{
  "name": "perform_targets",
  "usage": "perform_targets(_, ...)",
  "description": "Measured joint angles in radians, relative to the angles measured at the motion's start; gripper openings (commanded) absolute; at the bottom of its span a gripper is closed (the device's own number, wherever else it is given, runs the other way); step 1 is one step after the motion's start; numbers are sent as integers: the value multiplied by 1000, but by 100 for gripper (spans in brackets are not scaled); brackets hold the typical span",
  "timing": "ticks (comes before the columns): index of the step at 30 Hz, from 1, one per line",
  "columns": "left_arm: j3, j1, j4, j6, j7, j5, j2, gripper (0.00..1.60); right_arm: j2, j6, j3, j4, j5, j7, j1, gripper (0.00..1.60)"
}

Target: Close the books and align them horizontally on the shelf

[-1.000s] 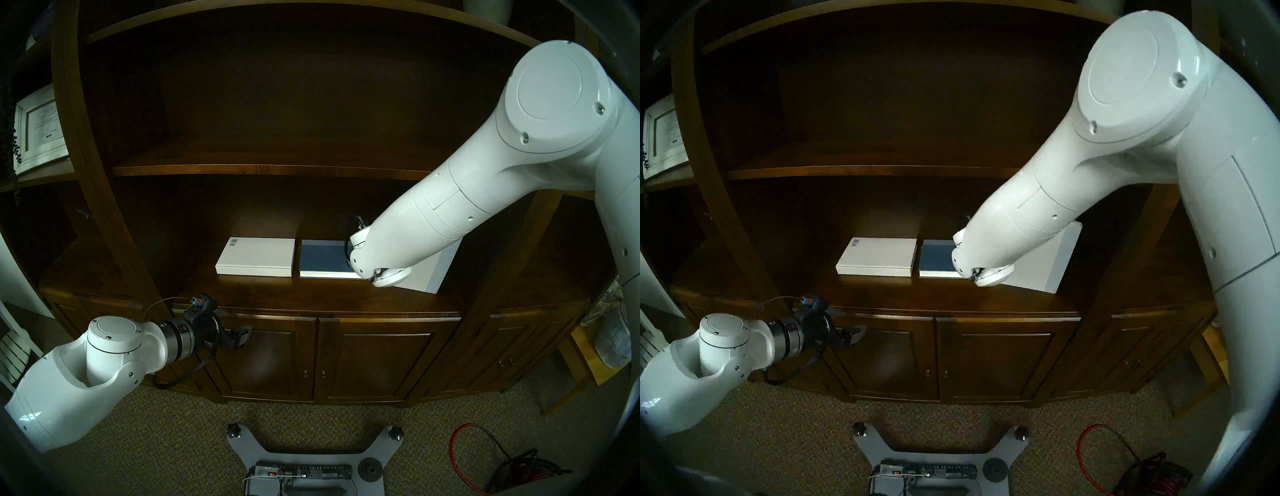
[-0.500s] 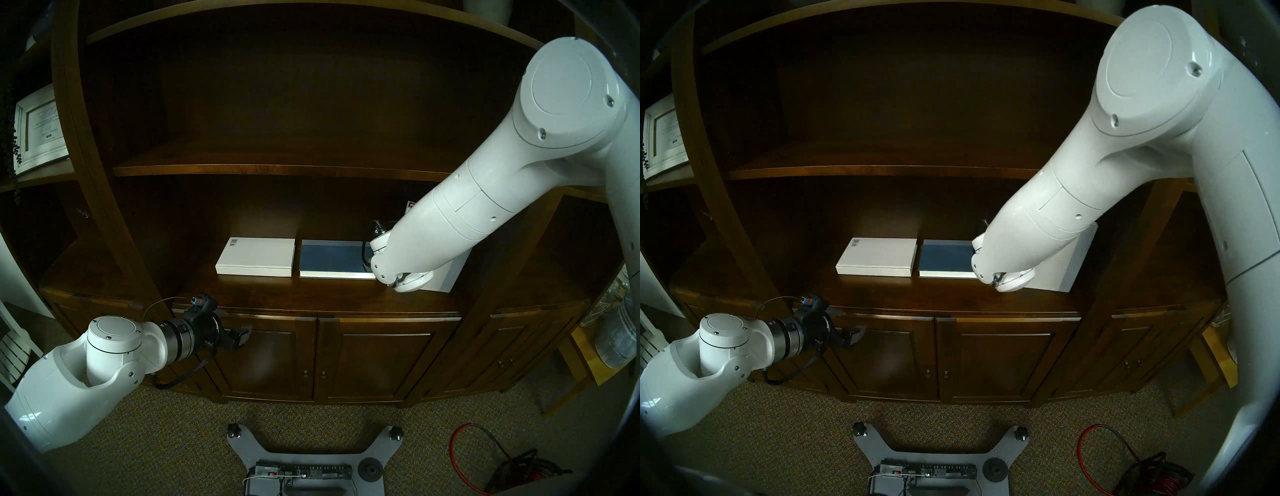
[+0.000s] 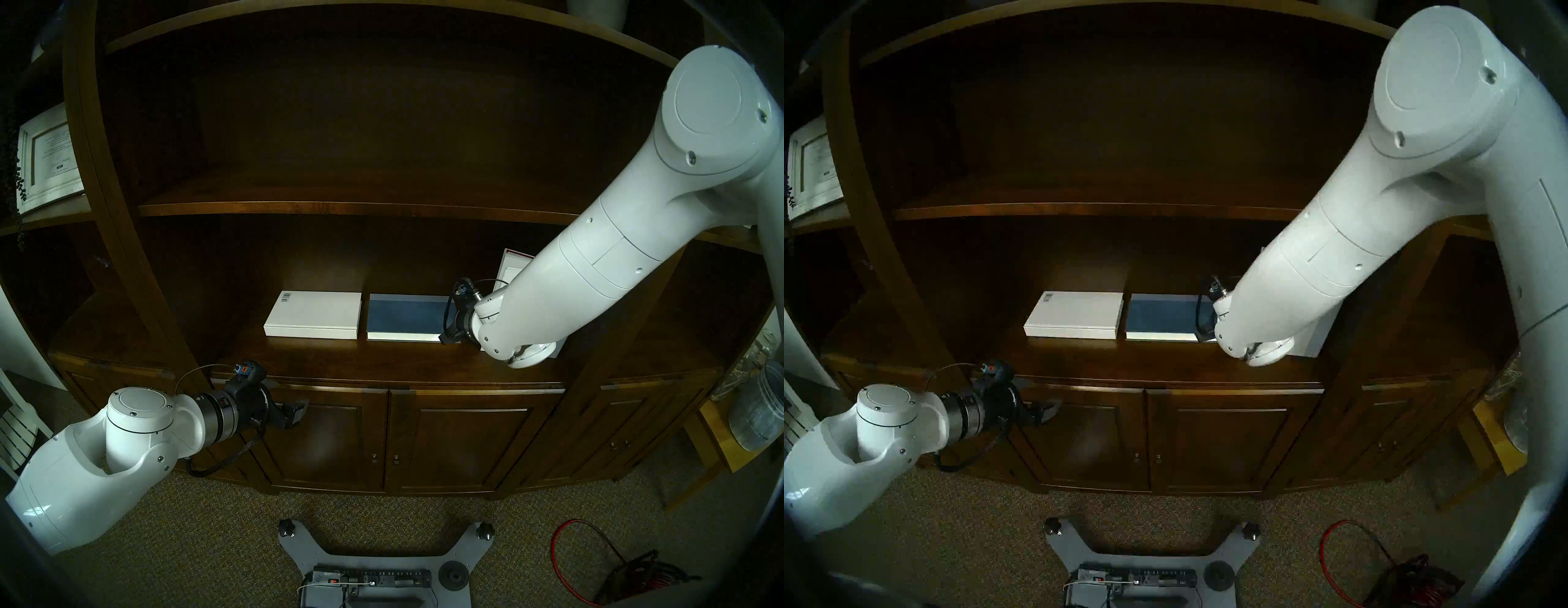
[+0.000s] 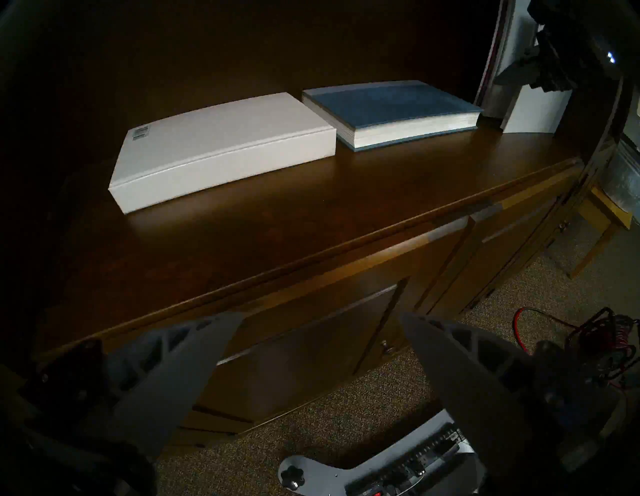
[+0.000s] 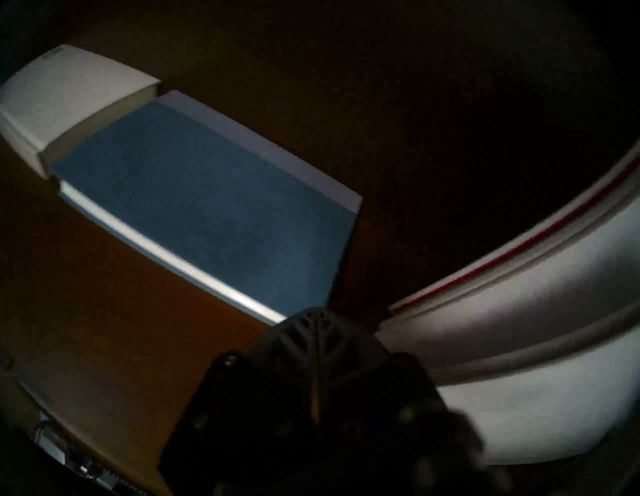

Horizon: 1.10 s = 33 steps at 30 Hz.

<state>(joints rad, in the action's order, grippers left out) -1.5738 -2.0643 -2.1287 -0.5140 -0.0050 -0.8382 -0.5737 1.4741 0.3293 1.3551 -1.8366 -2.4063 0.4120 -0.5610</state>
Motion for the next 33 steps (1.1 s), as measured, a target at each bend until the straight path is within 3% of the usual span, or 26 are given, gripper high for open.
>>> perform_targets(7,0,0,0,0,0,0,0,160,-37,42,7,-121,38,-48,-53,0)
perform_targets(17,0,0,0,0,0,0,0,160,-87,80,78,-267,49,42,-137,0)
perform_targets(27,0,0,0,0,0,0,0,160,-133,140,139,-340,66,74,-218,0)
perform_targets(33,0,0,0,0,0,0,0,160,-164,186,164,-325,63,80,-234,0)
